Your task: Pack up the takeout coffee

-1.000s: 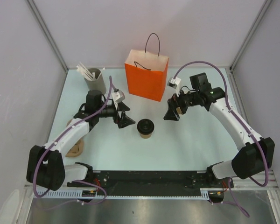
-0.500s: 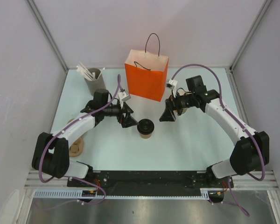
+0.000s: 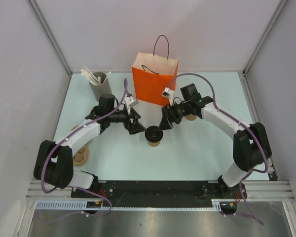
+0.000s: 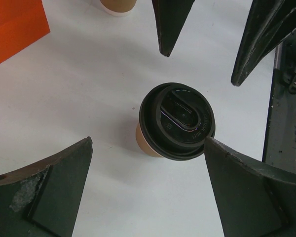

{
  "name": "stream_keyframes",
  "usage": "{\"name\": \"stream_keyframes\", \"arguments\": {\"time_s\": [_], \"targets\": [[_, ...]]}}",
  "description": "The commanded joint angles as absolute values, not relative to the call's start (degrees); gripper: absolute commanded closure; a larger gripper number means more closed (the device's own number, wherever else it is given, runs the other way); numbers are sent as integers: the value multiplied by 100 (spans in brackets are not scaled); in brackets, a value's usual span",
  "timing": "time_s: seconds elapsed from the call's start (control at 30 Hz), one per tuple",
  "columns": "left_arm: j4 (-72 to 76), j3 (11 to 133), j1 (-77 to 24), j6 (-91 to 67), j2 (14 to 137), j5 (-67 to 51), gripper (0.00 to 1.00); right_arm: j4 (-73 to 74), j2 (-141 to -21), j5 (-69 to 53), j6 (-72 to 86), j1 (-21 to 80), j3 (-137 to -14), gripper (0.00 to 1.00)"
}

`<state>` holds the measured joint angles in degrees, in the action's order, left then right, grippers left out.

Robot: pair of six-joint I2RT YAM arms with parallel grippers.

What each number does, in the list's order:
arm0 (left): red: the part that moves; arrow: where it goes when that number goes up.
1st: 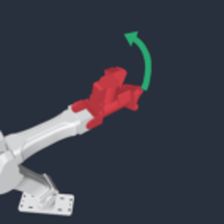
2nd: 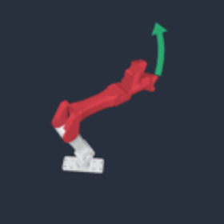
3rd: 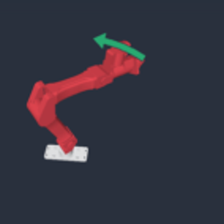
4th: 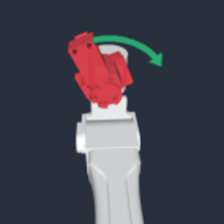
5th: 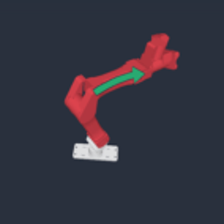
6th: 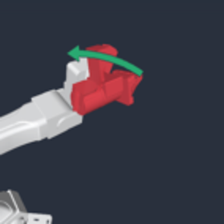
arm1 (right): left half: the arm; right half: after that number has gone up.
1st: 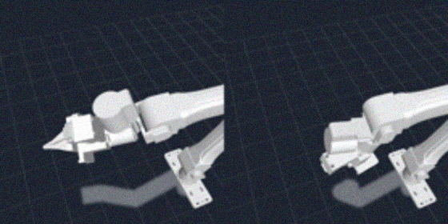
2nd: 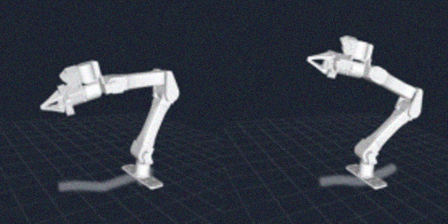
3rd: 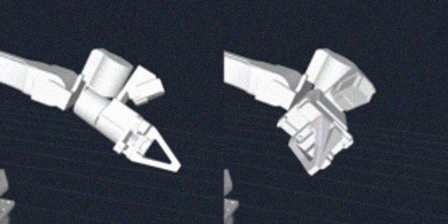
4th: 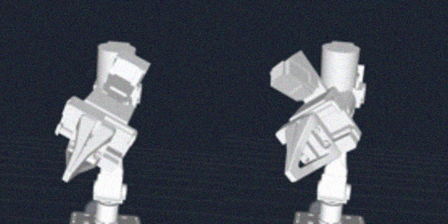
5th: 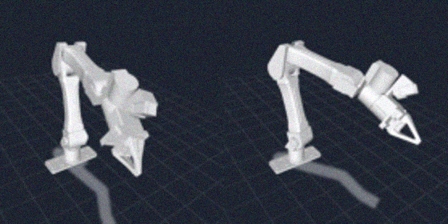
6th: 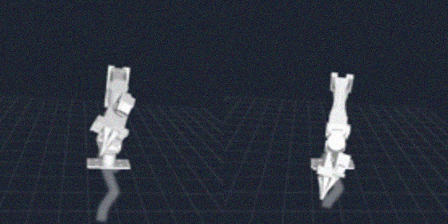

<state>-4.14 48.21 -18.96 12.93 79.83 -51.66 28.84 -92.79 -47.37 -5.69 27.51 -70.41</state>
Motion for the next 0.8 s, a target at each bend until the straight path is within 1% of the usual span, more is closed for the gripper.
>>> {"name": "stream_keyframes", "arguments": {"time_s": [0.0, 0.3, 0.47, 0.77], "targets": [[-176, 4799, -1969, 1265, 7936, -5115, 1, 2496, -9544, -4729, -185, 2865, -7040, 11], [-185, 4772, -2048, 1345, 7963, -5080, 1, 2321, -9931, -4755, -27, 2988, -7040, 12], [-202, 4790, -2109, 1362, 7998, -5071, 1, 2137, -10107, -4921, 184, 2892, -7040, 16], [-220, 4781, -2153, 1424, 7989, -5054, 1, 2145, -10274, -4764, 176, 3006, -7110, 17]]}}
